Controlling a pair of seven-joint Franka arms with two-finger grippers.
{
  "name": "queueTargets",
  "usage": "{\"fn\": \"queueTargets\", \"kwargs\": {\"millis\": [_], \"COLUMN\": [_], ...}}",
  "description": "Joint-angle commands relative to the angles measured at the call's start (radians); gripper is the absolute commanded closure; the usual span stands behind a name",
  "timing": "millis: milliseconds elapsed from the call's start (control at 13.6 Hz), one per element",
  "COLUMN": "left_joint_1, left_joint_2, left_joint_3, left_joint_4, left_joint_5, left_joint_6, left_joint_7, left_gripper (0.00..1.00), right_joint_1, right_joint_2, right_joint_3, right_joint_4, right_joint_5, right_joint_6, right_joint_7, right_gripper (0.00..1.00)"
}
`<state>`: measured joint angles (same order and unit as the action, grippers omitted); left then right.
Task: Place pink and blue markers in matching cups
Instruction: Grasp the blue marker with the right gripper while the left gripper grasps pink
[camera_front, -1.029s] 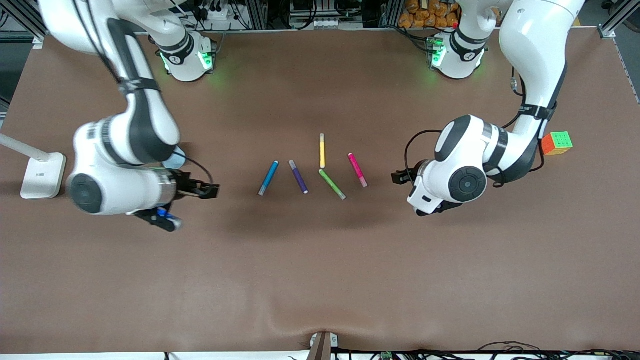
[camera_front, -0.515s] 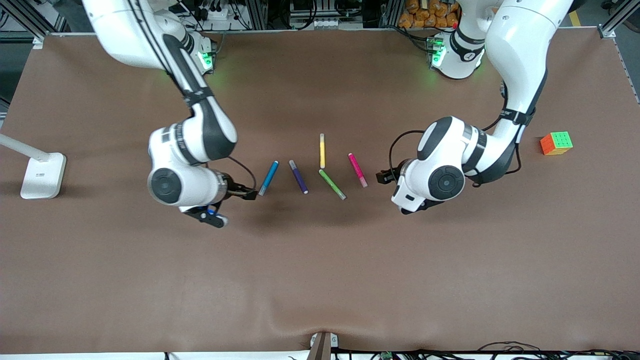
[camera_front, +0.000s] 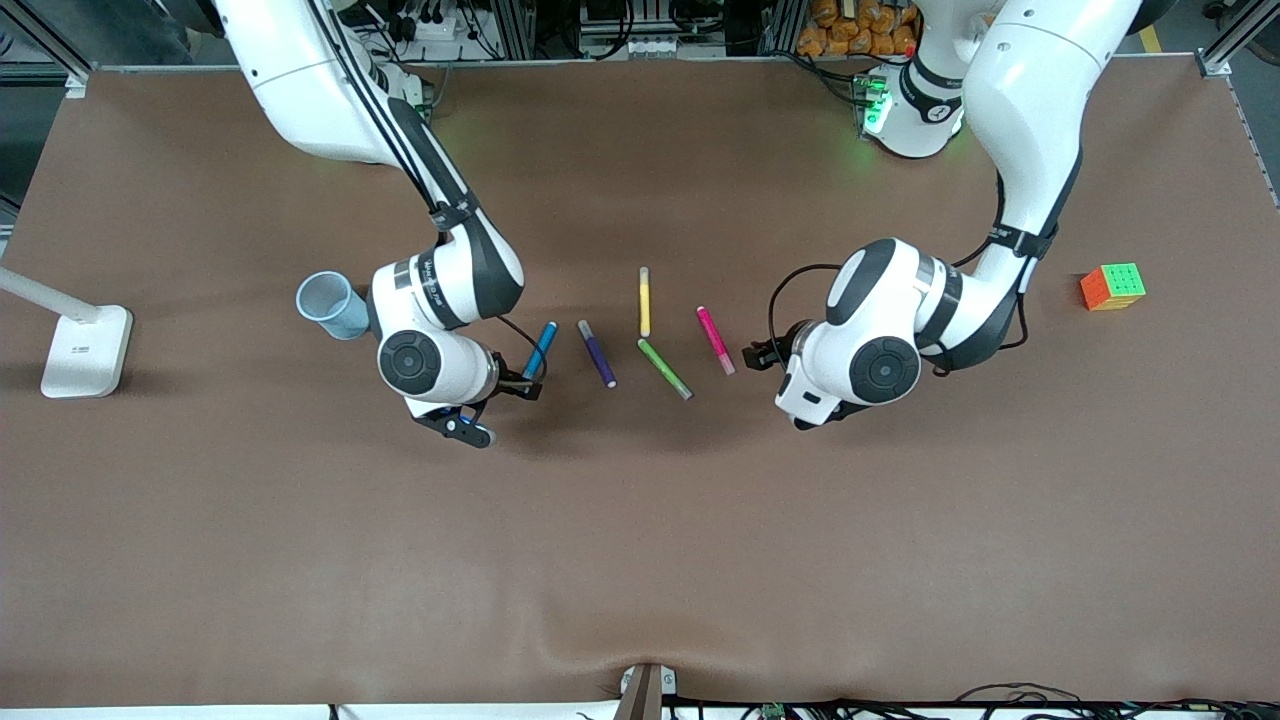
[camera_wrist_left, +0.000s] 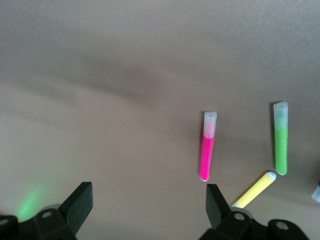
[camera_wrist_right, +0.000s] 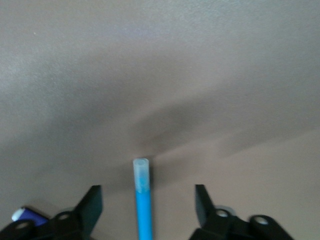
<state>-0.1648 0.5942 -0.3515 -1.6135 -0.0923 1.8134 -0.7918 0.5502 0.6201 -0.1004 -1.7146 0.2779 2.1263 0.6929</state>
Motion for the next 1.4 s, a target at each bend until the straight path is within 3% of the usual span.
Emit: {"fn": "queueTargets", "kwargs": {"millis": [0,368,588,1029,1103,1250,1324], "left_joint_1": [0.013,0.002,0.001,-0.008,-0.010,-0.033,-0.033], "left_joint_2": [0.003,0.012,0.027,0.072,0.082,0.096,0.099], "left_joint_3": [-0.003,-0.001,-0.001,0.000,0.000,0.008,0.008], "left_joint_4": [0.018,0.023,0.023,0.021,0.023,0.021,0.021], "left_joint_5": [-0.015,-0.072,-0.075,-0.139,-0.145,-0.142,-0.144], "left_joint_6": [0.004,0.004,0.006,0.017,0.027,0.044,0.046], "left_joint_7": [-0.020,-0.018,-0.018,-0.026,-0.033,-0.055,-0.058], "left_gripper": [0.00,0.00,0.00,0.00,0.00,0.00,0.00], "right_joint_1": [0.022,0.031,0.033,0.040,0.048,0.051,0.050], "right_joint_2": [0.010,0.027,0.027,0.046,0.049,0.049,0.047], "right_joint_3": [-0.010,-0.010,-0.009,-0.007,-0.007,-0.007,-0.007], "right_joint_4": [-0.003,-0.019,-0.039,-0.042,-0.043,-0.042,-0.042], "right_joint_5": [-0.019,-0.020,-0.019,-0.019,-0.019,-0.019,-0.019], "right_joint_6": [0.023,0.060,0.087,0.113,0.118,0.118,0.116], "right_joint_7": [0.051,0.053,0.054,0.054,0.054,0.054,0.054], "right_gripper": [0.41,0.43,0.55,0.57,0.64,0.95,1.00]}}
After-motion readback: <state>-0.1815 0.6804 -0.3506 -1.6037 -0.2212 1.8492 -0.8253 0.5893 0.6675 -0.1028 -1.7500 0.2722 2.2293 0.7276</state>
